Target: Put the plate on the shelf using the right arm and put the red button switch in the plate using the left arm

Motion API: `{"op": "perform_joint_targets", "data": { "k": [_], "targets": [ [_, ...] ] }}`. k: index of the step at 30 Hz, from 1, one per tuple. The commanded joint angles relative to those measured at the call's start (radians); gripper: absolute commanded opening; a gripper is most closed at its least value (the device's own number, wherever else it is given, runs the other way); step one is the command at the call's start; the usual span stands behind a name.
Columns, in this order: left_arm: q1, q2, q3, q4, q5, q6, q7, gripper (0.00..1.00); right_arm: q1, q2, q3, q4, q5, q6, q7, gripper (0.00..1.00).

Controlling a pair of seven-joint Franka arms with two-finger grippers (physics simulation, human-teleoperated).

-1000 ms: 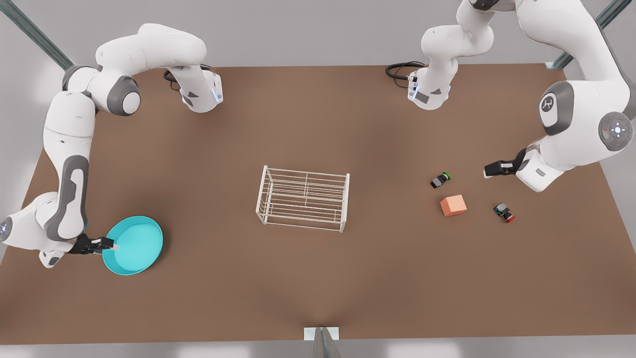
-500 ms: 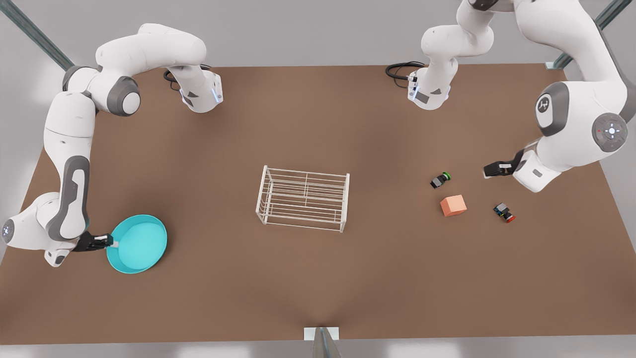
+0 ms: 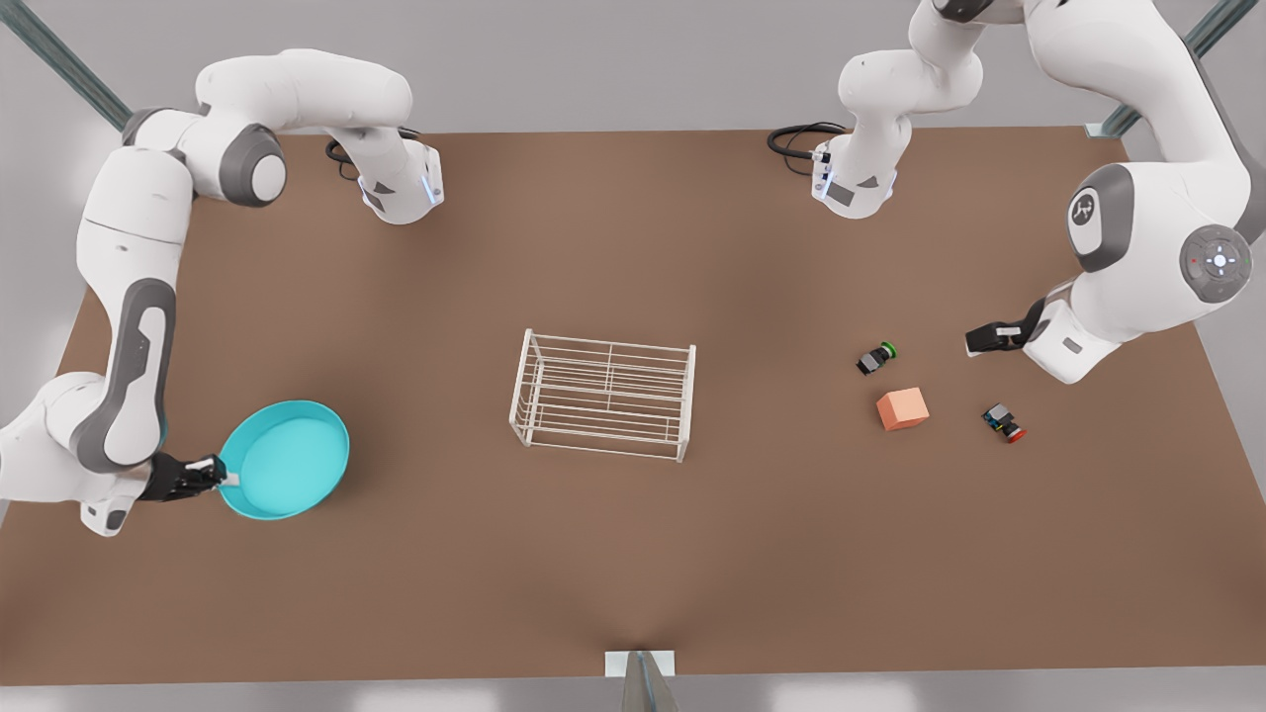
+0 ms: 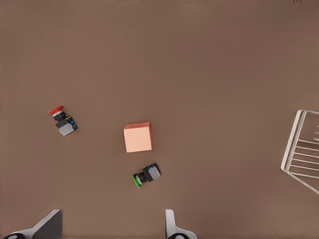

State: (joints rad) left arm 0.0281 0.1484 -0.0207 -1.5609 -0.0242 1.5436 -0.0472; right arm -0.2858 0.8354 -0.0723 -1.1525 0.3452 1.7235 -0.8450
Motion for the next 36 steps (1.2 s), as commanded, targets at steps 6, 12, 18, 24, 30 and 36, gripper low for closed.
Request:
{"op": "perform_joint_targets", "data": {
  "k": [6, 12, 18, 24, 30, 36],
  "targets": [
    [-0.014, -0.001, -0.007, 0.002, -0.005, 0.004, -0.005, 1.0, 0.189, -0.128, 0.0, 0.001, 0.002, -0.355, 0.363, 0.2],
    [-0.022, 0.007, -0.008, 0.021, 0.003, 0.003, -0.014, 1.0, 0.387, -0.171, -0.001, 0.002, 0.041, -0.407, 0.533, 0.2],
    [-0.008, 0.027, 0.002, 0.033, 0.018, -0.011, -0.014, 1.0, 0.566, -0.173, 0.003, 0.031, 0.132, -0.363, 0.761, 0.21],
    [0.042, 0.137, 0.015, 0.027, 0.09, 0.098, -0.039, 1.0, 0.7, -0.139, 0.011, 0.02, 0.189, -0.2, 0.837, 0.2],
    [0.184, 0.27, 0.024, -0.103, 0.09, 0.5, -0.376, 1.0, 0.703, -0.081, 0.011, -0.003, 0.196, -0.084, 0.822, 0.2],
    [0.263, 0.356, 0.031, -0.252, 0.059, 0.797, -0.461, 1.0, 0.711, -0.078, 0.012, -0.099, 0.196, -0.028, 0.813, 0.2]
  ]
}}
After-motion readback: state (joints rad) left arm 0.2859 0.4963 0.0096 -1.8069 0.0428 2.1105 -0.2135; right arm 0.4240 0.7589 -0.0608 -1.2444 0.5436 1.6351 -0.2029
